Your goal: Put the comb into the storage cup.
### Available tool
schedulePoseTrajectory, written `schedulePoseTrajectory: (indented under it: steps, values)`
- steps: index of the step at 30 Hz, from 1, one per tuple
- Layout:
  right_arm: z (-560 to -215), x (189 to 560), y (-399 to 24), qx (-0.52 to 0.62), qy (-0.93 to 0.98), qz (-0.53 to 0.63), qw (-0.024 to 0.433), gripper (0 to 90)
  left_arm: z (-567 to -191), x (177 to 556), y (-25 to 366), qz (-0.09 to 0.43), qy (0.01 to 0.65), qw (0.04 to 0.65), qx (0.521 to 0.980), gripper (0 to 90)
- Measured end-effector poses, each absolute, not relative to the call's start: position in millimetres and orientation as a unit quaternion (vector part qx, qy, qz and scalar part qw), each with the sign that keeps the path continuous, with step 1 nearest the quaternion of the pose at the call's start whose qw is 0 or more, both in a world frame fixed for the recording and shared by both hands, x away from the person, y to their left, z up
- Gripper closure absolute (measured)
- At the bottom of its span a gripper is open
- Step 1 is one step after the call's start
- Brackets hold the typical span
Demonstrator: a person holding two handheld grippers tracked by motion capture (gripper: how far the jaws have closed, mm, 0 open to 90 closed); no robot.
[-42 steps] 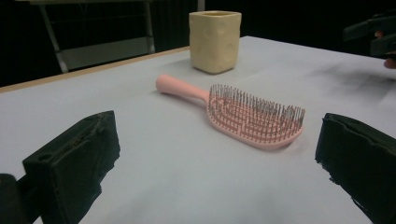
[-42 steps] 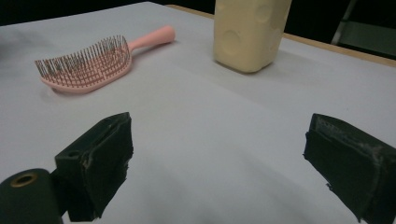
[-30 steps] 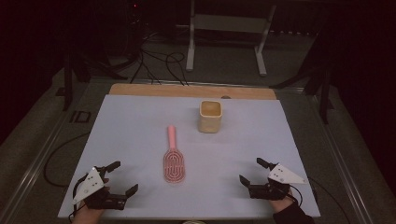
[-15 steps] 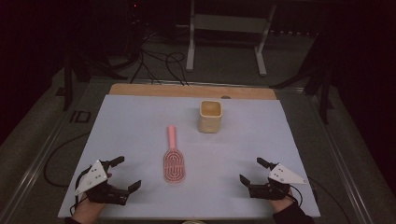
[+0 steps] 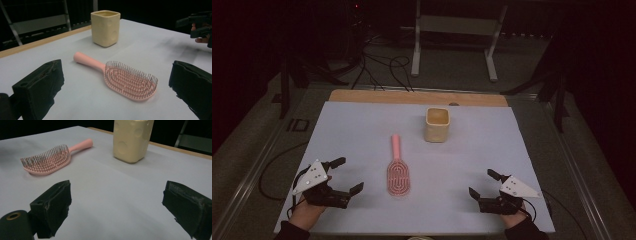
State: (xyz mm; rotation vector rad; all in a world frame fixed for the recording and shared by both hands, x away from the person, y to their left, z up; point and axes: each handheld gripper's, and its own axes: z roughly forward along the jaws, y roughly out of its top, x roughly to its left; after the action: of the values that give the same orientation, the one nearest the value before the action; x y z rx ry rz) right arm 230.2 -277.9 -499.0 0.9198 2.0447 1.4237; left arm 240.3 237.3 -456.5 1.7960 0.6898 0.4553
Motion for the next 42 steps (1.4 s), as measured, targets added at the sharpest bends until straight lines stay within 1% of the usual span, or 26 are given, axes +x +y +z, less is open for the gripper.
schedulePoseTrajectory:
  steps: [5, 17, 23, 31, 42]
  values:
    - [-498, 230, -278, 0.338, 0.743, 0.528, 0.238, 8.3, -449, 249, 230, 0.187, 0.284, 0.542, 0.768, 0.6]
    - [-499, 231, -279, 0.338, 0.745, 0.525, 0.236, 8.3, -429, 273, 216, 0.174, 0.281, 0.545, 0.771, 0.6]
    - [-500, 231, -278, 0.338, 0.745, 0.525, 0.234, 8.3, -419, 282, 204, 0.172, 0.275, 0.537, 0.779, 0.6]
    - [-500, 230, -279, 0.338, 0.745, 0.526, 0.232, 8.3, -412, 294, 196, 0.164, 0.265, 0.532, 0.787, 0.6]
    - [-501, 231, -279, 0.338, 0.746, 0.527, 0.229, 8.3, -406, 318, 172, 0.162, 0.254, 0.518, 0.800, 1.4]
